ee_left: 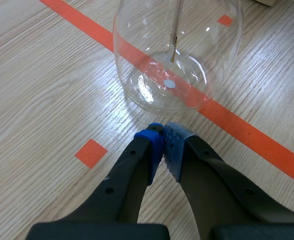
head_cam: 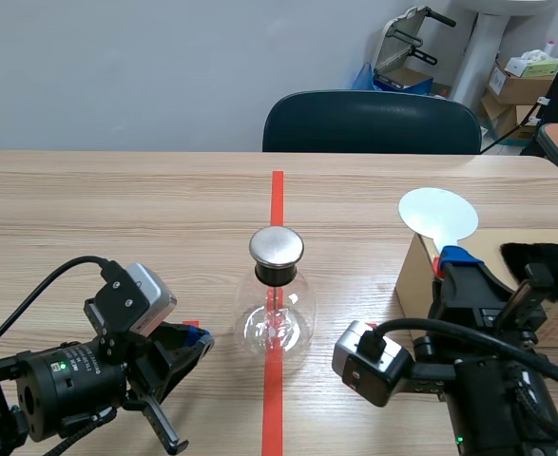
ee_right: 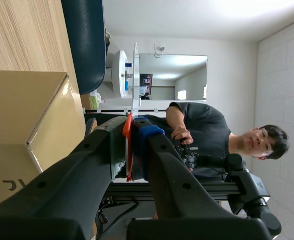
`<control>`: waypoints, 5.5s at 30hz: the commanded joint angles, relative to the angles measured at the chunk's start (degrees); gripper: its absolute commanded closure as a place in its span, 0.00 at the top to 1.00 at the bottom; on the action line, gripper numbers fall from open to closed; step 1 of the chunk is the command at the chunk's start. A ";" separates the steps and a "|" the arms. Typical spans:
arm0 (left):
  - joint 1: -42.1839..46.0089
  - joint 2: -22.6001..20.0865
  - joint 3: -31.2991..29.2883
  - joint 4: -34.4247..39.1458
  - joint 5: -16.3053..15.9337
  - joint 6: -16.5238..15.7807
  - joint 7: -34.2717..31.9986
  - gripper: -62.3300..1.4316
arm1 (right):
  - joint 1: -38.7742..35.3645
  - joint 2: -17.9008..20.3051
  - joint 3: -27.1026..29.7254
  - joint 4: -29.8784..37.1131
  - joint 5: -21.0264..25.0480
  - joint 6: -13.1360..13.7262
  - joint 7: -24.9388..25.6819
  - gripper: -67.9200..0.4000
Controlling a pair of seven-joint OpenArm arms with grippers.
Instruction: Do the electroscope experiment
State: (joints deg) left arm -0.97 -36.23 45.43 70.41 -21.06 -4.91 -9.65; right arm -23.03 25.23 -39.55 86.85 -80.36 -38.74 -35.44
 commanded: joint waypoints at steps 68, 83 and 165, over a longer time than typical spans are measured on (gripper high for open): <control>12.46 -17.35 -0.61 28.00 -1.05 5.03 -9.05 0.61 | -7.45 -5.57 48.04 -23.91 29.11 -6.12 66.84 0.02; 18.47 -27.87 -0.61 38.36 -1.49 7.37 -13.31 0.61 | -7.45 -5.88 48.04 -22.88 25.03 -6.12 58.84 0.02; 19.34 -28.39 -0.61 39.10 -1.86 7.17 -13.05 0.61 | -10.80 -9.22 46.62 -15.17 16.87 -6.12 46.51 0.02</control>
State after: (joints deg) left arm 18.26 -64.93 45.01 108.75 -22.59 2.37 -21.71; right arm -33.26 15.27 6.61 70.67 -63.00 -41.56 9.47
